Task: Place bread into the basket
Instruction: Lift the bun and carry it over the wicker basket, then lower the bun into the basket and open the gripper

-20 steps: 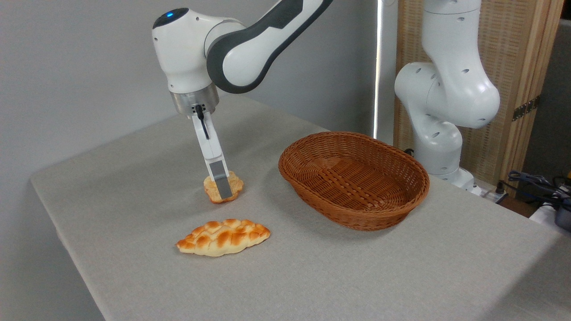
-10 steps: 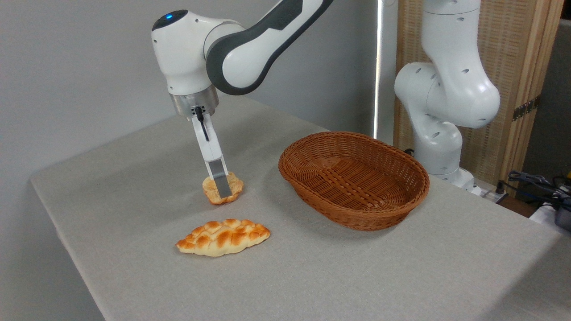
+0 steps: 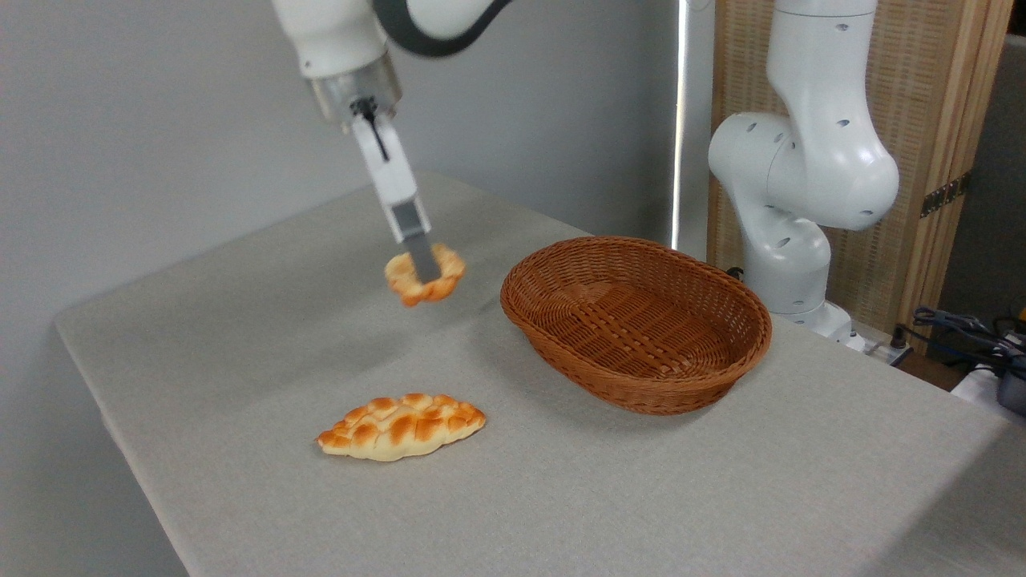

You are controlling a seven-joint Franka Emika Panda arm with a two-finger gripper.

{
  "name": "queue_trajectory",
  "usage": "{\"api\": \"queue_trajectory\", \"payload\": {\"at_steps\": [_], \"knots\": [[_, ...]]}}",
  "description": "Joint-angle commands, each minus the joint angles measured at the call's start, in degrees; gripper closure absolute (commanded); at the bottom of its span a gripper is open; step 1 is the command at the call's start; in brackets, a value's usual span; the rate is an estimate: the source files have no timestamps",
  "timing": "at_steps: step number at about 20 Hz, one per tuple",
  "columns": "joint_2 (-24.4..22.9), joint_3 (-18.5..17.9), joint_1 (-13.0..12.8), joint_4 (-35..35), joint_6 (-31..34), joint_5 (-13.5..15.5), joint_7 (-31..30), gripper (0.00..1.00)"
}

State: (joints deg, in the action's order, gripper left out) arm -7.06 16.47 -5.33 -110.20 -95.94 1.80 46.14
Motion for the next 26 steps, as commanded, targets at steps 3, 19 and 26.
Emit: {"api": "queue_trajectory", "payload": {"at_steps": [3, 19, 26], "knots": [[-9.62, -1.44, -0.74, -5.36, 13.75, 0.13, 9.84, 0.58], [-10.69, -1.09, -4.43, -13.64, 14.91, 0.30, 12.40, 0.00], [-10.69, -1.09, -4.43, -13.46, 14.37, 1.01, 12.40, 0.00]]}}
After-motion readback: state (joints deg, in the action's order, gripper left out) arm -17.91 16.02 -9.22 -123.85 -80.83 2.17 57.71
